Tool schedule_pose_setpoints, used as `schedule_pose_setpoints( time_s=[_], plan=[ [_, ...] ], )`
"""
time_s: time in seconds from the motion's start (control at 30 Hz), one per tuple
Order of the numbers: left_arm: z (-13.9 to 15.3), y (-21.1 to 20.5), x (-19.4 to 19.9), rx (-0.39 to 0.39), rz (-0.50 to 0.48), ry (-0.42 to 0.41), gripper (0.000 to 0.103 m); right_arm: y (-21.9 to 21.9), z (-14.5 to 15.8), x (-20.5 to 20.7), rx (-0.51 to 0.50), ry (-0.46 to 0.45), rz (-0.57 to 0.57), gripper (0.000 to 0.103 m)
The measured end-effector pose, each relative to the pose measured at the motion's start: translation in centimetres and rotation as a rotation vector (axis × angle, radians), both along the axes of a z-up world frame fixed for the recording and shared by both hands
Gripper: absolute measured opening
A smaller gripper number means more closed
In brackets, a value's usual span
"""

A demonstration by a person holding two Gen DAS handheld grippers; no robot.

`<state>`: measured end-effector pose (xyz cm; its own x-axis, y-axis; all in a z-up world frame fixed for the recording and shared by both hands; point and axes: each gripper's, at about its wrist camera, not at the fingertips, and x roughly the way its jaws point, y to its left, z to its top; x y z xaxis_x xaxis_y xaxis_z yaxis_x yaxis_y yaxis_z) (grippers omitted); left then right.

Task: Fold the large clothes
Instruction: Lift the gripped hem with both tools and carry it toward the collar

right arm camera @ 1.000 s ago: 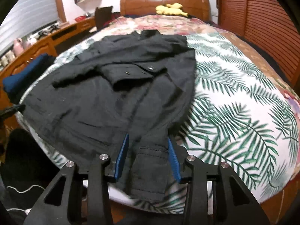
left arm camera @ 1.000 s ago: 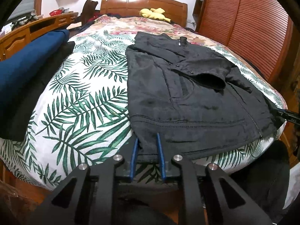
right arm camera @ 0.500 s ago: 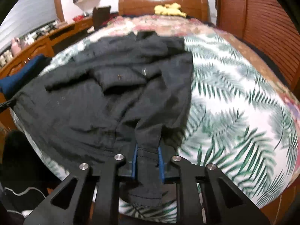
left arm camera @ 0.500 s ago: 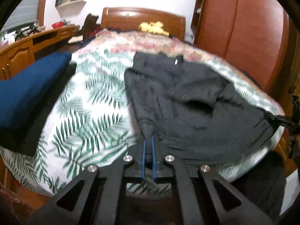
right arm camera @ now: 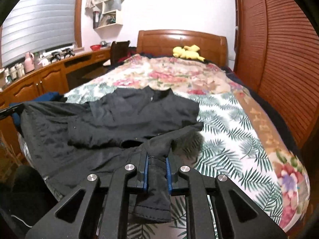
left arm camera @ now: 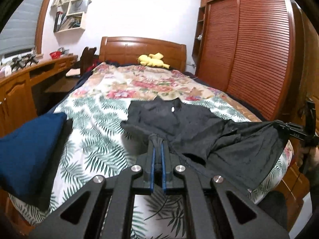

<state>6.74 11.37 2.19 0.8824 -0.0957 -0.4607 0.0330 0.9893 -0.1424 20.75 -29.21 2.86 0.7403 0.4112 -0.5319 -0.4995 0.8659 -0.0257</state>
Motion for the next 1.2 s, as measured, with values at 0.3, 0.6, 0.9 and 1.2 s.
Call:
schedule_pose_setpoints(
  time_s=[0.3, 0.6, 0.9, 1.2],
  plan=[
    [5.2, -1.6, -1.7, 0.048, -0.017, -0.109, 0.003, -0.6, 4.7, -1.6, 0.026, -0.082, 0.005, 0.011],
    [6.7, -0.9, -4.9, 0.056, -0.008, -0.148, 0.003, 1.0, 6.7, -6.6, -0.020, -0.149, 0.062, 0.010],
    [8.0, -0.6, -5.7, 0.063, 0.003, -0.173, 0.003, 1.3, 6.7, -8.3, -0.019, -0.177, 0.099, 0.010],
    [10.6, -0.9, -6.9, 0.069, -0.003, -0.245, 0.003, -0.3, 8.4, -9.5, 0.002, -0.225, 0.086, 0.010]
  ],
)
